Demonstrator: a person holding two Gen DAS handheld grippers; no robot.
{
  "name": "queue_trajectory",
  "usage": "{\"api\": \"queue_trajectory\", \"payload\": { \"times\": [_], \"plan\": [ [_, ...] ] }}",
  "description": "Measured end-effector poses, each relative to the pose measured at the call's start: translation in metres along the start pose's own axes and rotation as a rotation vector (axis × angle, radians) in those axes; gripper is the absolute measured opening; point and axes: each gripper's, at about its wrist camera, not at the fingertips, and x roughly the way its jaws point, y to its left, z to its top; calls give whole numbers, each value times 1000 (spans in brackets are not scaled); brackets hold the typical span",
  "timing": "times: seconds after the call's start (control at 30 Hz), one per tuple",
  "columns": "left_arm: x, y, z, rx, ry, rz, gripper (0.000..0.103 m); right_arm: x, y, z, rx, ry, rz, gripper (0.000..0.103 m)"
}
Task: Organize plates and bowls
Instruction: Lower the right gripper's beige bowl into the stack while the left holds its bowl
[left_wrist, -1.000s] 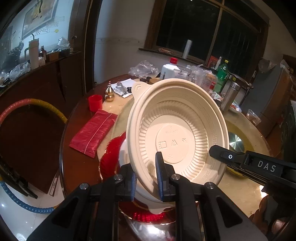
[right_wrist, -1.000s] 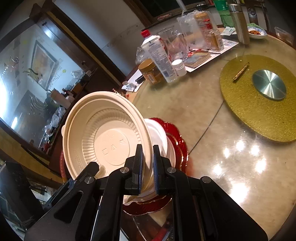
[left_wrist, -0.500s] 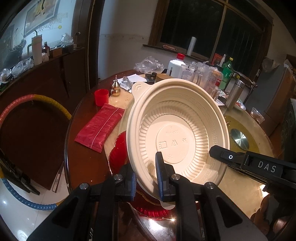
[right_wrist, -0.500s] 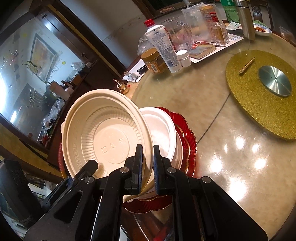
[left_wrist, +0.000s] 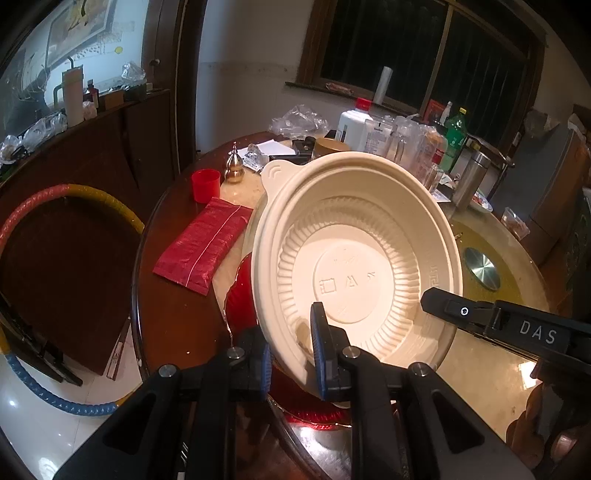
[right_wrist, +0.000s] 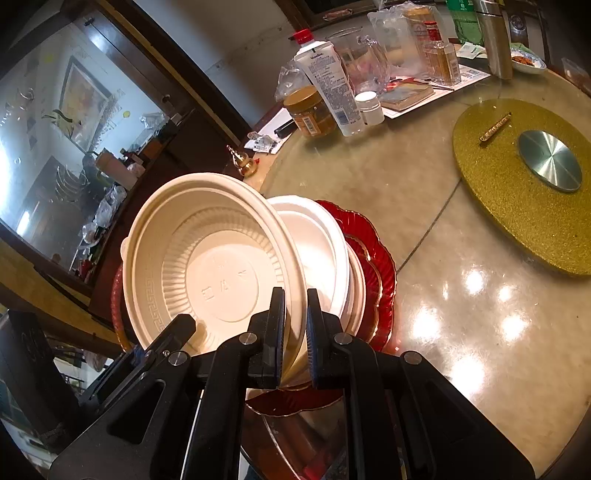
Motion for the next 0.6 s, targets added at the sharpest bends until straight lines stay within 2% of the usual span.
{"api": "queue_trajectory", "payload": {
  "times": [0.6],
  "plan": [
    [8, 7, -3, 2, 48, -10, 18, 5, 3, -4, -15, 35, -20, 10]
  ]
}}
